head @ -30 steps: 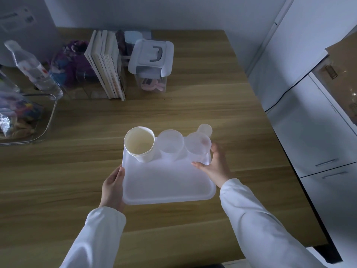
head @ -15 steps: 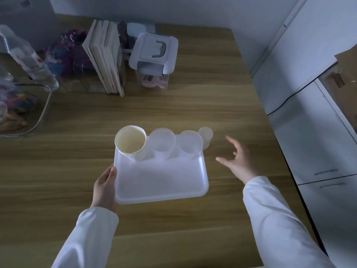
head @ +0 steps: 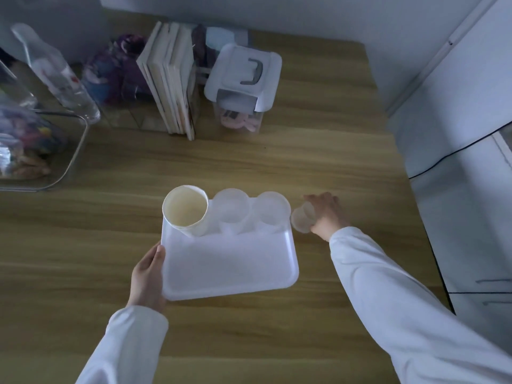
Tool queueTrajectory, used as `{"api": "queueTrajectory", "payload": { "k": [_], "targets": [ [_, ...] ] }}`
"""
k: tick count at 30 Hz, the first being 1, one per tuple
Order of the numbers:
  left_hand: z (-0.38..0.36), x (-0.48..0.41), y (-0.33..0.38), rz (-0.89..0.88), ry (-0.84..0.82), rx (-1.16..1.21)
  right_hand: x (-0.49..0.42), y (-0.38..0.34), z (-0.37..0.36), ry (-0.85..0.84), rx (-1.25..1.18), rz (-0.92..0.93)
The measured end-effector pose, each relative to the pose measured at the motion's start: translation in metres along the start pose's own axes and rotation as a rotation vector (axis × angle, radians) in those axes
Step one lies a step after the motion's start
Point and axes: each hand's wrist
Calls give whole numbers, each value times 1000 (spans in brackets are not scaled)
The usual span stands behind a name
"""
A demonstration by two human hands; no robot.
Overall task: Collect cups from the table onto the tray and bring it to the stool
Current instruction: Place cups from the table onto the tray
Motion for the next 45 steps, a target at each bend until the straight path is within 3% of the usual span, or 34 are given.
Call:
{"api": "queueTrajectory", "payload": {
  "k": [4,9,12,16,19,24,27,30,33,38,45],
  "targets": [
    [-1,-4,-1,21,-2,29,-1,5,-3,25,-111,-30],
    [-4,-5,-1,22,-19,6,3,20,10,-6,-583,-233],
    [-6,-3,1,33,-11,-2,13,29,22,-136,-1027,-396],
    [-9,3,7,19,-34,-13,31,34,27,-323,-1743,-470],
    [-11,6,12,12,-32,0,44,32,25,-393,-1967,-537],
    [-10,12,15,-1,-54,1,65,23,27,-438,-2025,-480],
    [-8,16,17,-2,-72,-4,77,17,32,-417,-2021,-327],
    [-6,19,16,-5,-80,-10,83,12,35,-330,-1819,-113],
    [-6,23,17,-18,-89,-12,90,4,40,-198,-1577,-32],
    [-4,26,18,-20,-87,-2,97,-12,37,-44,-1383,128],
    [-1,27,16,0,-89,-2,104,-25,21,58,-1049,65]
  ]
}}
Point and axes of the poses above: each hand's wrist, its own x-axis away from the middle knuckle, its own z-axis out of the back of the hand, y = z × x, and after that the axes turned 10 degrees about -z, right-handed
